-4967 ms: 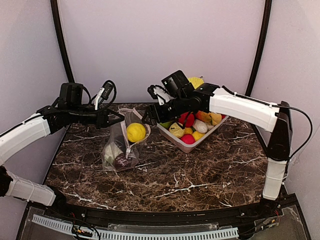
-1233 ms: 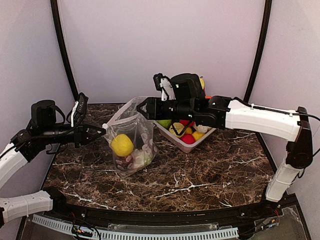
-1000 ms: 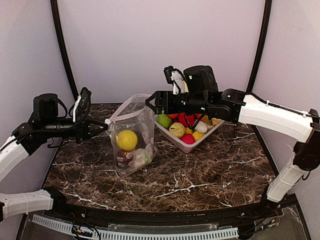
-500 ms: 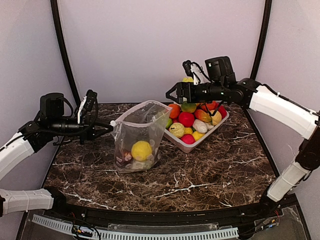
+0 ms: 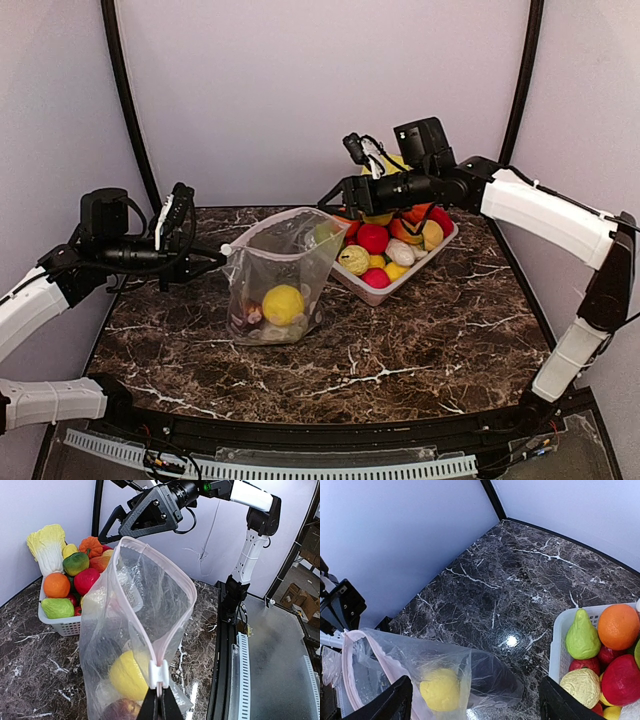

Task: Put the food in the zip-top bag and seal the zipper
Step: Adjust the zipper food storage bag at the center of the board.

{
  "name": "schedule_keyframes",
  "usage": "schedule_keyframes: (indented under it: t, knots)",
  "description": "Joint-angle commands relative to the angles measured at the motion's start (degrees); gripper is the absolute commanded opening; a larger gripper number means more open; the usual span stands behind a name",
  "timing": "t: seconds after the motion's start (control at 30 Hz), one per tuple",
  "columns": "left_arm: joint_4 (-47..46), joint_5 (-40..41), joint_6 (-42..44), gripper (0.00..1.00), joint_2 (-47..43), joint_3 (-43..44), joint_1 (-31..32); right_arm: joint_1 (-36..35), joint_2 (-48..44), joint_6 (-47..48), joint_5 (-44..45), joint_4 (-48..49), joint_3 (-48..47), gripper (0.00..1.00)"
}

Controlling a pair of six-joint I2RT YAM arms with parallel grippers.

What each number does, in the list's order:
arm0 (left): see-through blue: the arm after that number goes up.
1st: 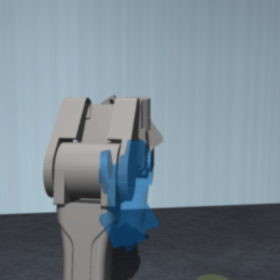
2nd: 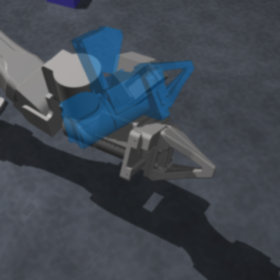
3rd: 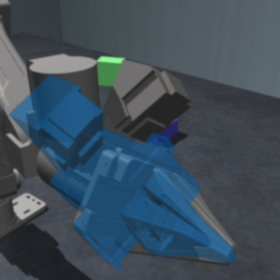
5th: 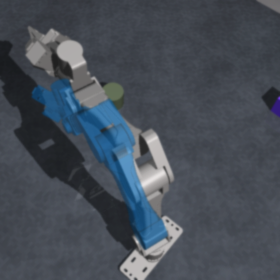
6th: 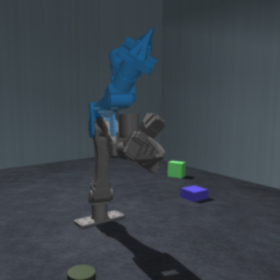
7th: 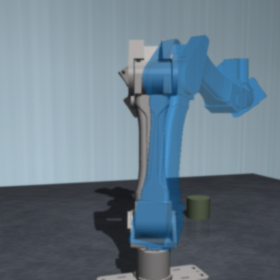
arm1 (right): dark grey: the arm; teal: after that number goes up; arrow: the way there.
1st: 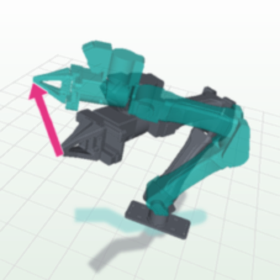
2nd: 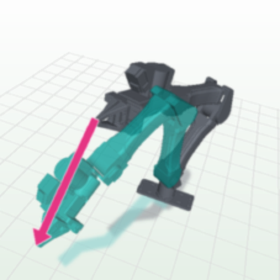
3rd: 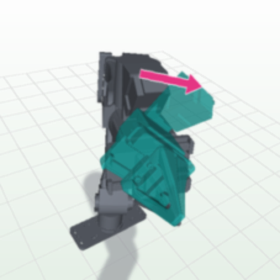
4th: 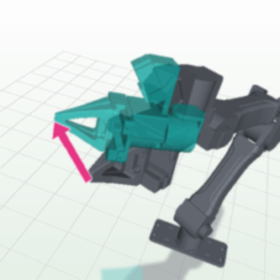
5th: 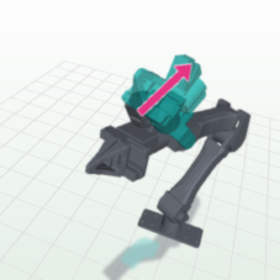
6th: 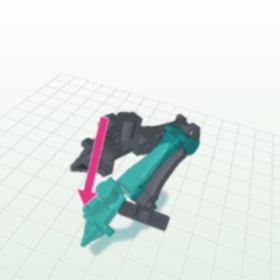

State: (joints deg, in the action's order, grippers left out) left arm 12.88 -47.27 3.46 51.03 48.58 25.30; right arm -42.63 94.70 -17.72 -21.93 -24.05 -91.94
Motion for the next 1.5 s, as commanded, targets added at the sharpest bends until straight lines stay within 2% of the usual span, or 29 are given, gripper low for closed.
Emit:
schedule_keyframes:
  t: [0.0,0.17,0.33,0.77,0.87,0.97,1.03,1.17,1.37,1.47]
  knots:
    - [-0.66,0.16,0.77,0.01,-0.81,-0.68,-0.07,0.27,-4.69,1.95,-4.30,3.96,3.29,0.85]
    - [-0.59,0.55,0.65,0.01,-0.96,-0.68,-0.07,0.27,-8.03,2.63,-4.56,5.53,6.99,0.84]
    - [-0.54,0.66,0.76,0.01,-0.84,-0.68,-0.07,-0.03,-8.33,3.29,-5.00,5.28,9.29,0.78]
    - [-0.32,0.91,0.76,0.01,-0.26,-0.61,-0.07,-1.03,-7.73,4.88,-5.97,4.19,11.46,0.53]
    - [-0.21,1.06,0.87,0.01,-0.12,-0.46,-0.07,-1.18,-7.30,5.05,-5.91,4.14,11.19,0.41]
    - [0.12,1.94,1.03,0.01,-0.26,-0.37,-0.07,-1.23,-7.29,5.19,-5.39,3.34,10.08,0.11]
    - [1.13,3.87,1.63,0.01,-0.49,0.31,-0.07,-1.37,-7.54,5.68,-5.11,1.12,7.77,0.00]
    - [5.26,10.30,3.43,0.01,-1.22,6.60,-0.08,-2.45,-10.65,7.62,-5.23,-2.41,3.58,0.00]
    - [10.18,12.63,8.27,0.01,-1.42,11.15,-0.07,-2.89,-16.78,9.23,-10.73,-5.19,3.97,0.00]
    - [11.86,10.55,9.84,0.01,-0.50,11.44,-0.07,-2.90,-18.94,9.41,-10.42,-7.31,5.44,0.00]
